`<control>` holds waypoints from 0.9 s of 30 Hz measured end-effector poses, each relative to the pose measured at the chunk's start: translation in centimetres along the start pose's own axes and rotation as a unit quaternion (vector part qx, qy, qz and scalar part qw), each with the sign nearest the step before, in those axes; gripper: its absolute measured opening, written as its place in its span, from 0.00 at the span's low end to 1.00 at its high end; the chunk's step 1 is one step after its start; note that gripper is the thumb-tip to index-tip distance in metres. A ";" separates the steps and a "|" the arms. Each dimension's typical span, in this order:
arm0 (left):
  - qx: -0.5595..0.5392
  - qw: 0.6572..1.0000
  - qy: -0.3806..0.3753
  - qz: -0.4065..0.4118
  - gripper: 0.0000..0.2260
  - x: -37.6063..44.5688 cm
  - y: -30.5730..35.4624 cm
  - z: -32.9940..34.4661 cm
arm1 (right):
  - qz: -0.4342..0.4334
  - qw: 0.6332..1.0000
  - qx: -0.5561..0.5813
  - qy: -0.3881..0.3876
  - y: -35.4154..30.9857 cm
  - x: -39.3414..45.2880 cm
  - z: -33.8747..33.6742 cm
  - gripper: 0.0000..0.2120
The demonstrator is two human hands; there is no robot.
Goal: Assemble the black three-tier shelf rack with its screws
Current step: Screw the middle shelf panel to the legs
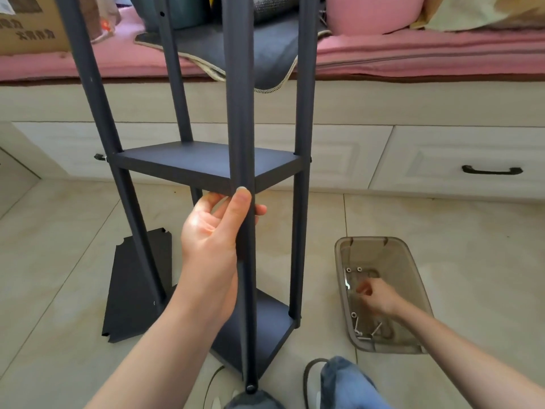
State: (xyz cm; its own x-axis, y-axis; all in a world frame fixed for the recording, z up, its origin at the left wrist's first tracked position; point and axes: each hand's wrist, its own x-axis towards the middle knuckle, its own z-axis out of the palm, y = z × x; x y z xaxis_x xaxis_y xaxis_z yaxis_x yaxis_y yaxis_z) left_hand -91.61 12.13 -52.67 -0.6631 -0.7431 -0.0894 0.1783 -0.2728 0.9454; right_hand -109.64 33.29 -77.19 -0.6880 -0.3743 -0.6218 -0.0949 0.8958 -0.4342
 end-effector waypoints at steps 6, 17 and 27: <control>0.019 1.000 0.005 0.009 0.28 0.3 -0.2 -0.3 | -0.051 0.995 -0.074 0.038 -0.4 3.5 0.4 0.21; 0.018 1.000 -0.005 0.022 0.25 0.8 -0.8 0.1 | -0.078 0.979 -0.156 0.105 0.5 5.8 2.0 0.13; 0.014 1.000 -0.001 0.007 0.25 0.5 -1.7 0.1 | -0.091 0.970 -0.196 0.113 0.7 5.9 2.7 0.13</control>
State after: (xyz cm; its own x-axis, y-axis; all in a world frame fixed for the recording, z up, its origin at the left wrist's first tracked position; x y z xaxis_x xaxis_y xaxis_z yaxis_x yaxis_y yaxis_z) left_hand -92.35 12.26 -54.32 -0.6620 -0.7456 -0.0763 0.1665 -0.2455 0.9550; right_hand -111.86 31.03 -82.89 -0.7697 -0.5124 -0.3808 -0.4652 0.8587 -0.2151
